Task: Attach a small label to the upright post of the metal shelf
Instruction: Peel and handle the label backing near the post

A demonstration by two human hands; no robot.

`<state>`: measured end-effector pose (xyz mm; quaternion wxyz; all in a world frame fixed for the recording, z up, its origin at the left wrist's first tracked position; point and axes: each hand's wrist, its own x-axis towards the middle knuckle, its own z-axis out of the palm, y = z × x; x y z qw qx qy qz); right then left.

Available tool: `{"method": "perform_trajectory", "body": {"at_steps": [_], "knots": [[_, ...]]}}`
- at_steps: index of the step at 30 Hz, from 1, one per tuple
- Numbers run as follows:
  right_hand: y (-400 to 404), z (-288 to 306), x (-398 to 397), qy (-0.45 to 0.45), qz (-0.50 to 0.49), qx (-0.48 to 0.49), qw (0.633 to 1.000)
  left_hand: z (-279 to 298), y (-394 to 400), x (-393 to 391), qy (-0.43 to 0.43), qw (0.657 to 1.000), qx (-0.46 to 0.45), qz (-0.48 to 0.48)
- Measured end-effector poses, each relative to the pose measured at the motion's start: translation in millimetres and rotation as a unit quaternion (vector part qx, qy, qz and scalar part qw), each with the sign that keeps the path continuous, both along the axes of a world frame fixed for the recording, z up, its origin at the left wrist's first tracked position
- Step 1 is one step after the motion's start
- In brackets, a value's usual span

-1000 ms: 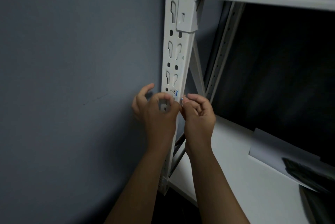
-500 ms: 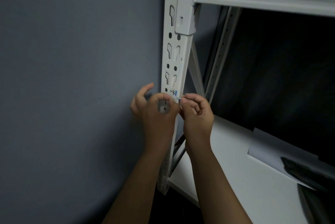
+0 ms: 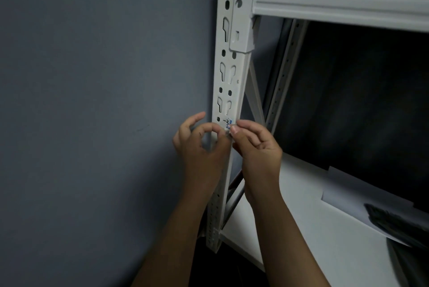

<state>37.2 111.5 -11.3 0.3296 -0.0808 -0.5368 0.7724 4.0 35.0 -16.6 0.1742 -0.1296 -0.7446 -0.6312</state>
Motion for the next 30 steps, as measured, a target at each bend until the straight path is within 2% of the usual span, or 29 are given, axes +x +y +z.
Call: {"method": "perform_trajectory", "body": {"at_steps": [7,30], "knots": [[-6.0,2.0,-2.7,0.006,0.031,-0.028,0.999,-0.5,-1.5,-1.7,0.016,1.0,0.013,0.007],[-3.9,2.7,-1.2,0.013,0.017,0.008,1.0,-0.8,-4.7,-3.4,0.003,1.0,0.024,-0.013]]}}
